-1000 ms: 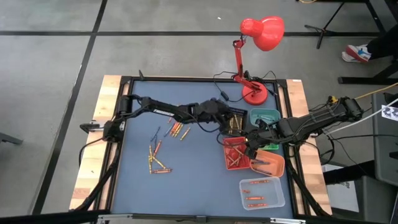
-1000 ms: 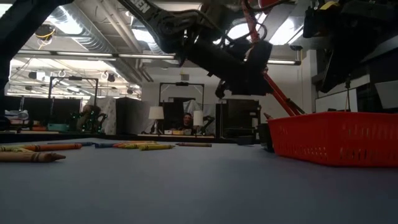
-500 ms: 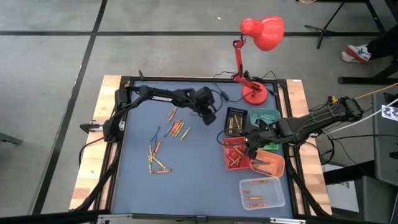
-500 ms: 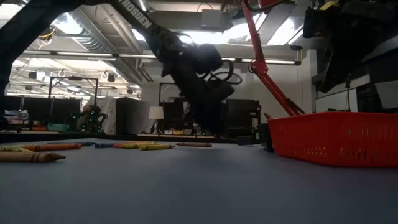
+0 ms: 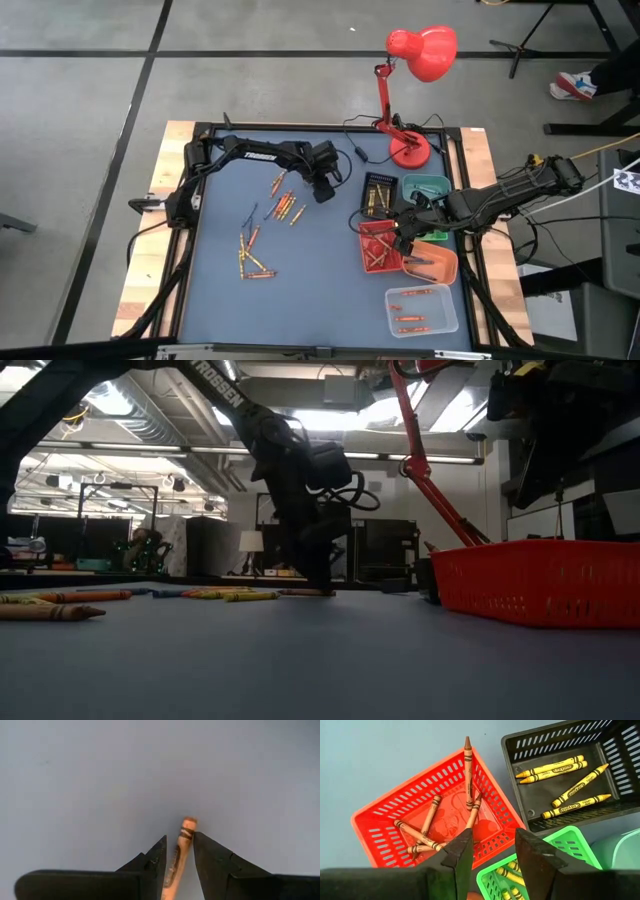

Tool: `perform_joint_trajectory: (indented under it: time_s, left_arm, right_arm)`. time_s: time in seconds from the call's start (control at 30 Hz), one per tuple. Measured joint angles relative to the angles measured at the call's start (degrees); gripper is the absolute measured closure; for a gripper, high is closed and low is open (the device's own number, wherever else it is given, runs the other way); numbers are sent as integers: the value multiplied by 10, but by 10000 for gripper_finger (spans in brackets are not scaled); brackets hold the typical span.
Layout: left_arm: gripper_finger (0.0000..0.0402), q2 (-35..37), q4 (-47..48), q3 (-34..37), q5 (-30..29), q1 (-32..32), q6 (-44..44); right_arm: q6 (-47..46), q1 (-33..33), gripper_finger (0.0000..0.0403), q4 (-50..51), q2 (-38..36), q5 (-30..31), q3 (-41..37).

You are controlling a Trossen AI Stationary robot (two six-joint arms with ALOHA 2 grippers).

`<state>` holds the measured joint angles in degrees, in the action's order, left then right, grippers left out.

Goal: Sort crayons
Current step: Put the brown crayon into the red basket

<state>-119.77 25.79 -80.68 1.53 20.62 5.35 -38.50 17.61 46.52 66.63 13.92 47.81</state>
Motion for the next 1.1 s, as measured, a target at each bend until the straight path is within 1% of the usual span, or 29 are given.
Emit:
perform_joint_trajectory:
  time_s: [0.07, 0.17, 0.4, 0.57, 0.7, 0.77, 0.93, 1.0, 1.1]
  left_arm:
    - [320, 0, 13, 0, -15, -2, -14]
    - [320, 0, 27, 0, -20, -7, -43]
    - [323, 0, 36, 0, -30, -23, -60]
    - [354, 0, 35, 0, -42, -32, -54]
    - [387, 1, 27, 0, -45, -38, -25]
    - [396, 1, 20, 0, -44, -42, -10]
    - [392, 0, -3, 1, -17, -58, 32]
    - [391, 0, -19, 1, 14, -66, 35]
    - [391, 0, -42, 1, 75, -82, 36]
  right_arm:
    - [0, 0, 258, 0, 0, 0, 0]
    - [0, 0, 258, 0, 0, 0, 0]
    - [0, 0, 258, -1, 0, 0, 0]
    - [0, 0, 258, -2, 0, 0, 0]
    - [0, 0, 258, -2, 0, 0, 0]
    - [0, 0, 258, -2, 0, 0, 0]
    - [0, 0, 258, -2, 0, 0, 0]
    - [0, 0, 258, -2, 0, 0, 0]
    - [0, 0, 258, -2, 0, 0, 0]
